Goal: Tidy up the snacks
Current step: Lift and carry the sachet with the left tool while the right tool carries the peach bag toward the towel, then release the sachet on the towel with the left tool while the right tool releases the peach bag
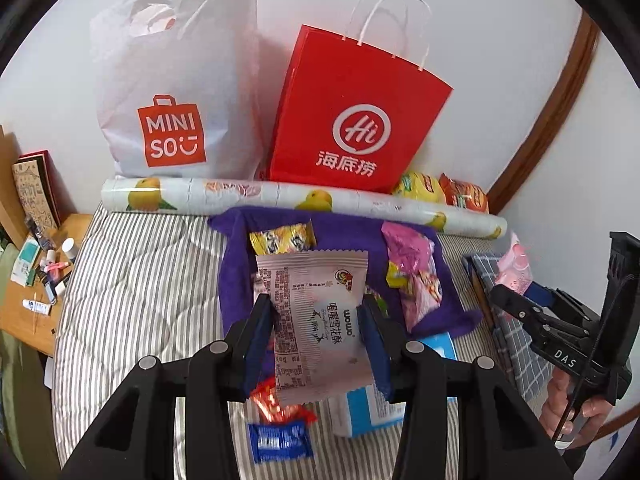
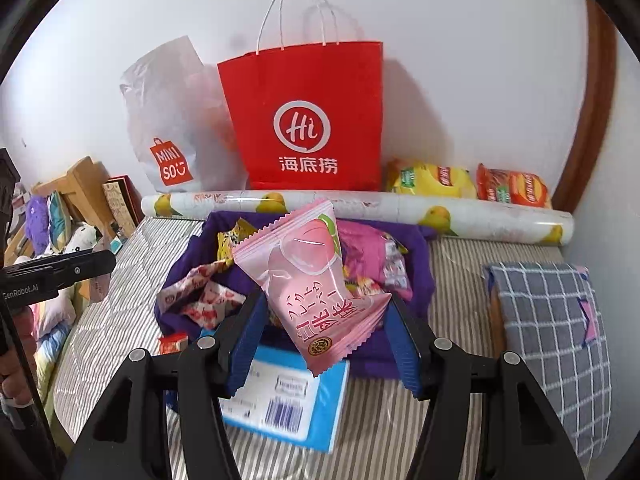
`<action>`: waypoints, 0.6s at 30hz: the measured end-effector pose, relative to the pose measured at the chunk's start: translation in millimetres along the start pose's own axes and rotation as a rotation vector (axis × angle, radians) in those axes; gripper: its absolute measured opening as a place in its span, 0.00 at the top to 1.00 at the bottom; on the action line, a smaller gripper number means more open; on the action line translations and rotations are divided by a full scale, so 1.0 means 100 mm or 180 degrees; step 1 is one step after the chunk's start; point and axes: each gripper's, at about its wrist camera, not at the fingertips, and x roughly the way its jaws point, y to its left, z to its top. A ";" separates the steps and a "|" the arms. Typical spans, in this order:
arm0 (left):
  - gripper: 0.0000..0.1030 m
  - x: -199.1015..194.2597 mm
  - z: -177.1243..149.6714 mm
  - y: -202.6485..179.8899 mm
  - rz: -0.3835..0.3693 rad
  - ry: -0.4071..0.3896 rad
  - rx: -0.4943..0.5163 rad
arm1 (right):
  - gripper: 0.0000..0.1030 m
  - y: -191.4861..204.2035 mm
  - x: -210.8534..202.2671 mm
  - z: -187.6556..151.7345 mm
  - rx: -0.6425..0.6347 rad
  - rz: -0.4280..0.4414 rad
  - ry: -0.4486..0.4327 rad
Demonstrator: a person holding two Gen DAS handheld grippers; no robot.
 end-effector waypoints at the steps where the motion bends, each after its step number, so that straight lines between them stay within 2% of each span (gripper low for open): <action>1: 0.59 0.05 0.06 0.01 0.0014 0.0005 -0.0011 | 0.43 -0.01 0.07 0.06 0.0006 0.0027 0.0026; 11: 0.59 0.45 0.35 0.09 0.0094 0.0095 -0.0053 | 0.43 0.07 0.78 0.39 -0.0058 0.0322 0.0297; 18: 0.59 0.71 0.36 0.15 0.0086 0.0217 -0.0090 | 0.43 0.21 1.28 0.45 -0.0200 0.0339 0.0545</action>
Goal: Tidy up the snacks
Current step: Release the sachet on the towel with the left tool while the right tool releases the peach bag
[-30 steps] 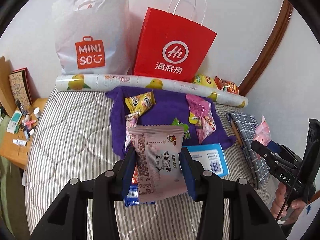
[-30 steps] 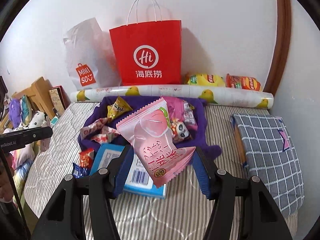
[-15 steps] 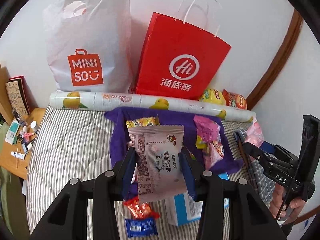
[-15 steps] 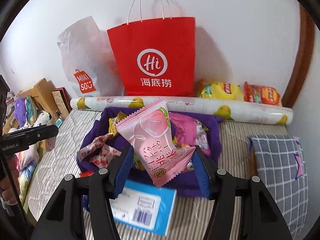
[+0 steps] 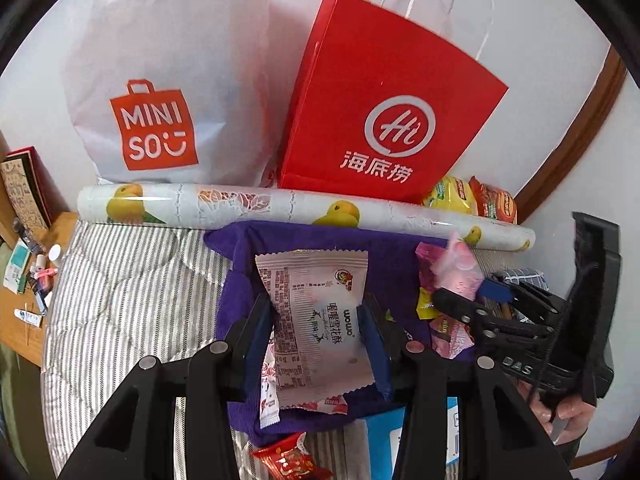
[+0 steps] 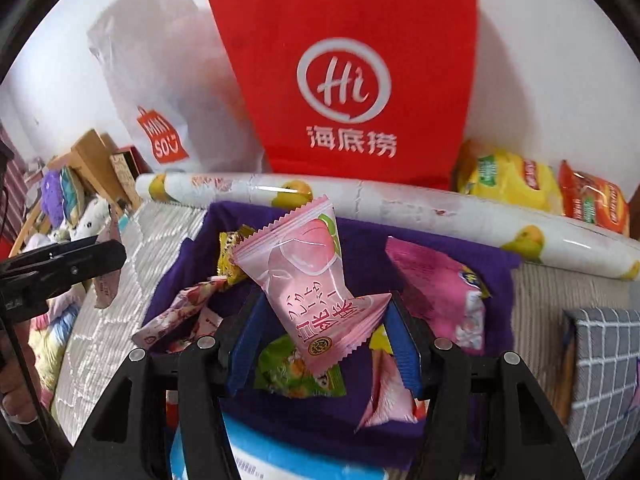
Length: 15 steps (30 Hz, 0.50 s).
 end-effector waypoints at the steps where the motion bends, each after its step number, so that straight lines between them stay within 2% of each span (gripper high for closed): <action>1: 0.59 0.04 0.00 0.01 -0.0011 0.0020 -0.0008 | 0.43 0.00 0.06 0.01 -0.0008 0.0001 0.0040; 7: 0.59 0.18 0.05 0.08 -0.0027 0.0082 -0.0032 | 0.43 0.07 0.44 0.03 -0.0137 -0.0034 0.0343; 15: 0.59 0.29 0.09 0.11 -0.0040 0.0131 0.0012 | 0.42 0.07 0.71 0.02 -0.0106 -0.0010 0.0545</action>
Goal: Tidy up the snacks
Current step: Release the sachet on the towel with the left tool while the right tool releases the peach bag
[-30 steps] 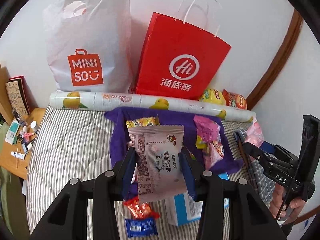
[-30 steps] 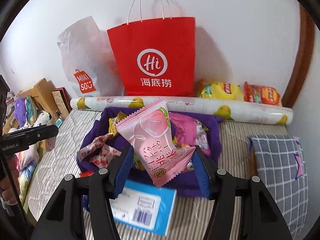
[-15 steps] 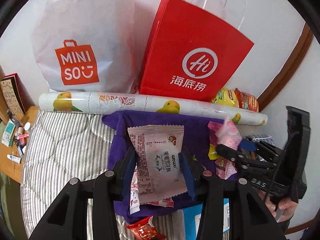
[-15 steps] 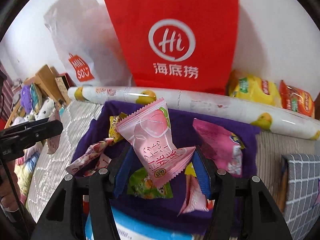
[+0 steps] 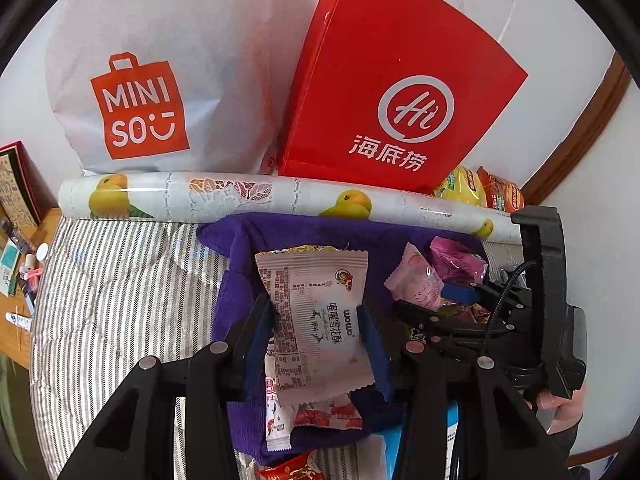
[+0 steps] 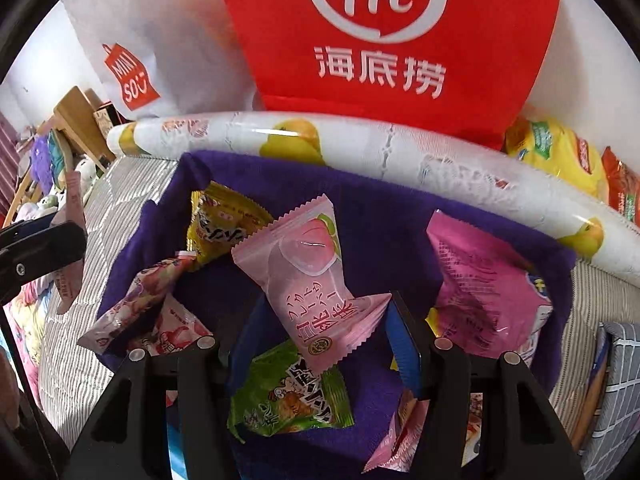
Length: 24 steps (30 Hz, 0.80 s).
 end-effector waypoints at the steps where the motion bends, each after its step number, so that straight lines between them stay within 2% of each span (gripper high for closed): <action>1: 0.59 0.03 0.00 0.01 -0.0008 0.0016 -0.0010 | 0.42 -0.01 0.02 0.00 0.0019 0.0011 0.0016; 9: 0.59 0.19 -0.05 -0.01 -0.0023 0.0113 -0.0032 | 0.39 -0.07 0.09 -0.03 0.0012 0.0043 0.0120; 16: 0.59 0.31 -0.09 -0.08 -0.0010 0.0169 0.0005 | 0.34 -0.12 0.00 -0.07 0.0029 0.0048 0.0114; 24: 0.59 0.49 -0.13 -0.16 0.0020 0.0245 0.0040 | 0.30 -0.12 -0.37 -0.08 0.0023 0.0071 -0.0159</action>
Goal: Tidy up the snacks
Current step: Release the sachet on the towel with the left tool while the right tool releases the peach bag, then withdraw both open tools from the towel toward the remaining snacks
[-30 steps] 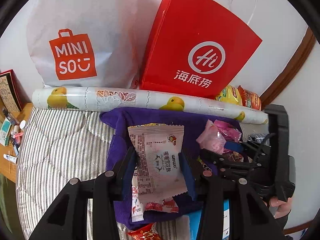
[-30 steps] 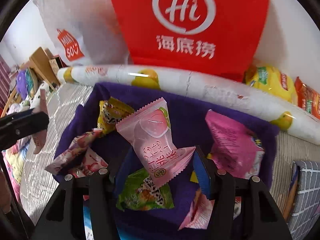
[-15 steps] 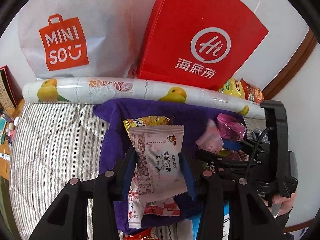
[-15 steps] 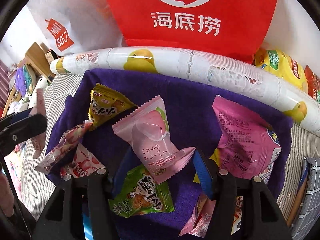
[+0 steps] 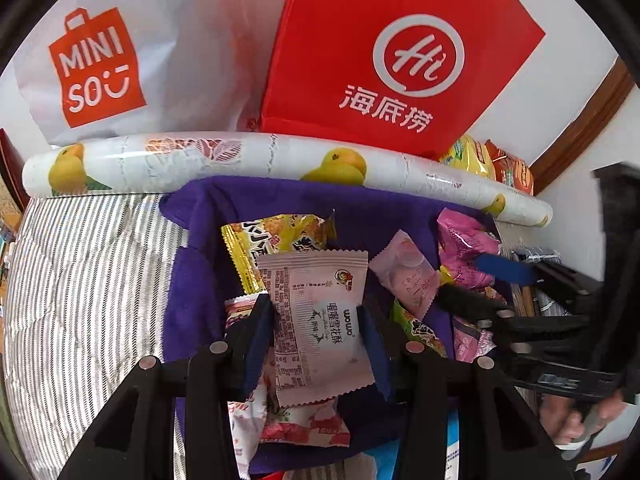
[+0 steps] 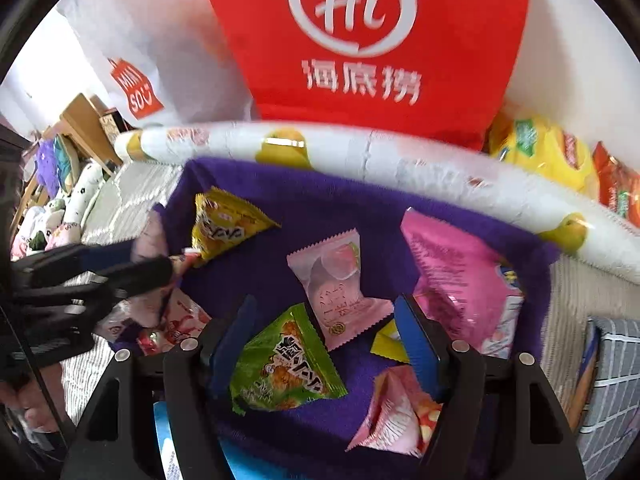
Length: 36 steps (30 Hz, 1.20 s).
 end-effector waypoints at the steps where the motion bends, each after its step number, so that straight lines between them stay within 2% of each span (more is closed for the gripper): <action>1: 0.59 0.03 0.00 -0.01 0.0021 0.0007 0.0013 | 0.30 0.00 -0.05 0.00 0.0004 -0.0003 -0.0043; 10: 0.59 0.18 0.00 -0.13 0.0073 0.0040 0.0070 | 0.30 -0.01 -0.39 0.02 -0.0003 -0.0245 -0.0319; 24: 0.59 0.30 -0.01 -0.17 0.0151 0.0112 0.0083 | 0.30 -0.03 -0.54 -0.02 0.0017 -0.0300 -0.0446; 28: 0.49 0.27 -0.01 -0.18 0.0126 0.0127 0.0066 | 0.30 -0.06 -0.54 -0.02 0.0059 -0.0332 -0.0455; 32: 0.48 0.16 -0.03 -0.16 0.0102 0.0101 0.0058 | 0.30 -0.07 -0.57 -0.03 0.0123 -0.0280 -0.0485; 36: 0.47 0.04 -0.06 -0.18 0.0113 0.0071 0.0079 | 0.30 0.00 -0.62 -0.06 0.0088 -0.0369 -0.0558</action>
